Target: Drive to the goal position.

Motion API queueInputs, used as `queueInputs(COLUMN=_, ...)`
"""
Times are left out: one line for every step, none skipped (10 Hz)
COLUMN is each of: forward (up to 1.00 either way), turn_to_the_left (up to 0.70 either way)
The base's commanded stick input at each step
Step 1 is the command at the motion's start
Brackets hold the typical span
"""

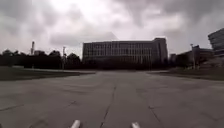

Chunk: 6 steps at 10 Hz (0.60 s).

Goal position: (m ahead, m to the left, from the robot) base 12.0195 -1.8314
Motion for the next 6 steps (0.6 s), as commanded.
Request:
queueInputs(forward=1.0, turn_to_the_left=-0.04)
queueInputs(forward=1.0, turn_to_the_left=-0.15)
queueInputs(forward=1.0, turn_to_the_left=-0.04)
queueInputs(forward=1.0, turn_to_the_left=-0.12)
queueInputs(forward=1.0, turn_to_the_left=-0.02)
queueInputs(forward=1.0, turn_to_the_left=-0.02)
